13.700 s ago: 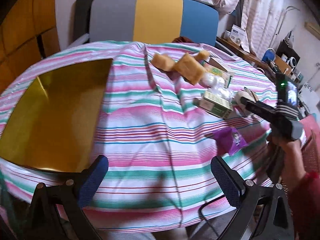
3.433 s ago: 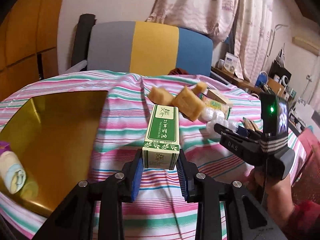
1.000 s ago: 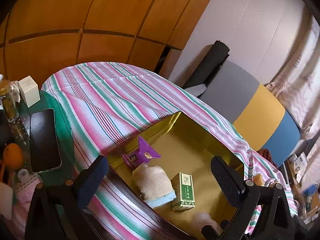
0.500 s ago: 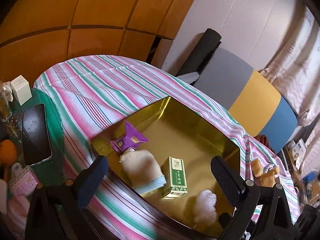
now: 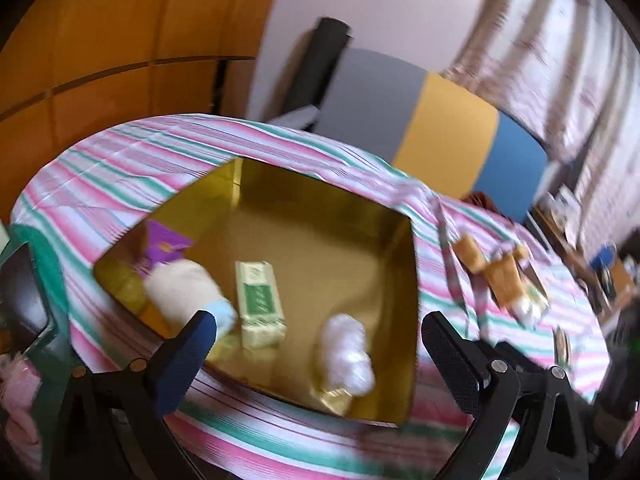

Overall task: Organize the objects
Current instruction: 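Grasp the cracker packet with the right gripper, then grasp the second plastic-wrapped ball with the left gripper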

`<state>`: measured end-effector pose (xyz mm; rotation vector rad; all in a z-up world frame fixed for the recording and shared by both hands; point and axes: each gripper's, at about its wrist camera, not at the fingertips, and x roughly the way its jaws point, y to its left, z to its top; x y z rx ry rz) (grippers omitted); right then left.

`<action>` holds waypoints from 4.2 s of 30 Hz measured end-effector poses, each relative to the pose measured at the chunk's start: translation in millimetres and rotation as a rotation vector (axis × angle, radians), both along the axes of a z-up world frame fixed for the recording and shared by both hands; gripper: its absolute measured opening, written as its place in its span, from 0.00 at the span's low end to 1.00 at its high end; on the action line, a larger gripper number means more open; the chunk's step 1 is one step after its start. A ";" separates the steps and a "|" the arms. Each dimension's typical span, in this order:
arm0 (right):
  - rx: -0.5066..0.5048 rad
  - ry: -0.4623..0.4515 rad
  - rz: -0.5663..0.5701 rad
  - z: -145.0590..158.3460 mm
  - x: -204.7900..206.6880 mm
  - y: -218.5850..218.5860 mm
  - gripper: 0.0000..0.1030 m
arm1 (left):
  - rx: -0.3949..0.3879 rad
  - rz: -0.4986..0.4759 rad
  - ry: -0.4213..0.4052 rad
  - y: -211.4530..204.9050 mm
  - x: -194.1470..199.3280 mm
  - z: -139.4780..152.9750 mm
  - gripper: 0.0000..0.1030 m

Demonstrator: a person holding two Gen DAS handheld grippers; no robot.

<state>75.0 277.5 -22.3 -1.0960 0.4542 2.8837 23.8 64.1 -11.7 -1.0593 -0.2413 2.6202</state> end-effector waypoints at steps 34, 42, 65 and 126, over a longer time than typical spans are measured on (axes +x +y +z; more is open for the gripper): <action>0.090 -0.195 -0.700 -58.6 56.2 316.9 0.64 | -0.134 -0.357 -0.064 137.4 51.9 -17.4 1.00; 0.092 -0.141 -0.632 -59.5 59.0 305.8 0.45 | -0.128 -0.406 -0.071 180.3 47.5 -17.5 1.00; 0.116 -0.102 -0.626 -62.9 57.5 300.6 0.45 | -0.137 -0.624 -0.056 377.9 -26.8 -51.9 0.92; 0.384 0.049 -0.351 -41.4 56.8 171.5 0.45 | 0.019 -0.440 0.166 204.2 35.7 -54.4 0.38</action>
